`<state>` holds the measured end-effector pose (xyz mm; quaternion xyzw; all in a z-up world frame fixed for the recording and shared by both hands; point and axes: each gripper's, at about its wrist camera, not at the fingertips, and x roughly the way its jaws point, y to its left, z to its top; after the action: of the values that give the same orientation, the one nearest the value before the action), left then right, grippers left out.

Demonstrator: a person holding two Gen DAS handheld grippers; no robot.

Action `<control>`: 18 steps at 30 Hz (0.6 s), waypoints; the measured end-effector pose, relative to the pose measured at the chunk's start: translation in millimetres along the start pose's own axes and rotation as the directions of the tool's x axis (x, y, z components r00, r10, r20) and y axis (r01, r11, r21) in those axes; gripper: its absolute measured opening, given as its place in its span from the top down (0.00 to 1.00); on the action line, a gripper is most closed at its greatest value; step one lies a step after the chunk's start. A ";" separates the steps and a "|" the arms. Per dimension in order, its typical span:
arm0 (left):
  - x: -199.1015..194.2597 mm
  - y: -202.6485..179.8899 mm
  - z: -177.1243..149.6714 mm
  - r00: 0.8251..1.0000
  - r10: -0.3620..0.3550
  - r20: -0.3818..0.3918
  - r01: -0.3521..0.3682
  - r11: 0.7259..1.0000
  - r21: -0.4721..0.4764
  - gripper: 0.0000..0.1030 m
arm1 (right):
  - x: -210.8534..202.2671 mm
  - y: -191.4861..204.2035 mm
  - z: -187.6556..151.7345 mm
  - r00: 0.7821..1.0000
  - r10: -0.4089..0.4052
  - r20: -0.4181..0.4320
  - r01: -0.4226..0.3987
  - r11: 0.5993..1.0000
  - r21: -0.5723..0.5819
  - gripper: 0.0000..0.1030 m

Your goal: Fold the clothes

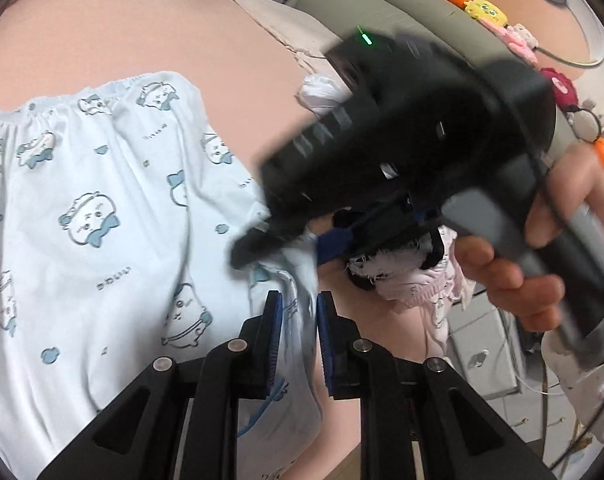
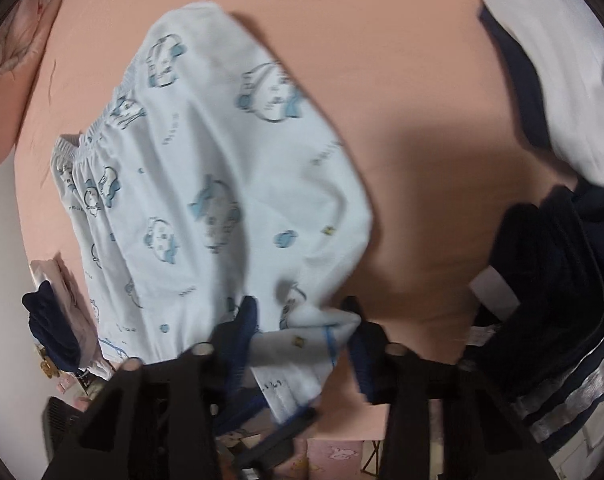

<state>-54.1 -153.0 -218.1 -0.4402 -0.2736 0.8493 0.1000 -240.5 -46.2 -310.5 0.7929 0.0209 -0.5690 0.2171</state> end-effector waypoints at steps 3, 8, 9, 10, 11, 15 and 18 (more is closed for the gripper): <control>2.4 -1.5 0.4 0.999 0.038 -0.019 -0.038 0.999 -0.003 0.84 | 0.7 -20.5 -8.2 0.999 0.043 0.025 -0.043 0.999 0.007 0.79; 11.1 -2.3 0.4 0.994 0.090 -0.065 -0.092 0.995 -0.043 0.52 | -7.2 -50.6 -25.3 0.984 0.158 0.087 -0.161 0.987 0.029 0.80; 11.7 -3.0 -0.7 0.993 0.098 -0.066 -0.101 0.994 -0.047 0.37 | -8.8 -55.0 -28.5 0.980 0.170 0.102 -0.174 0.984 0.029 0.80; 12.1 -3.4 -1.9 0.992 0.106 -0.067 -0.109 0.993 -0.049 0.29 | -10.2 -58.9 -31.4 0.977 0.180 0.117 -0.184 0.983 0.026 0.81; 11.6 -1.7 -3.4 0.991 0.111 -0.070 -0.114 0.993 -0.040 0.28 | -10.5 -62.4 -33.3 0.975 0.188 0.122 -0.193 0.981 0.027 0.82; 13.8 -3.0 -11.8 0.976 0.194 -0.096 -0.191 0.981 0.035 0.27 | -15.2 -69.4 -39.3 0.971 0.198 0.137 -0.204 0.979 0.032 0.86; 15.1 -12.4 -17.6 0.959 0.269 -0.093 -0.258 0.959 0.114 0.27 | -25.5 -60.1 -45.8 0.974 0.152 0.167 -0.151 0.988 -0.016 0.86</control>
<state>-49.8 -129.8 -229.8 -0.5122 -0.1636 0.8428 0.0226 -225.4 30.5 -294.7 0.7412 -0.0571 -0.6153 0.2621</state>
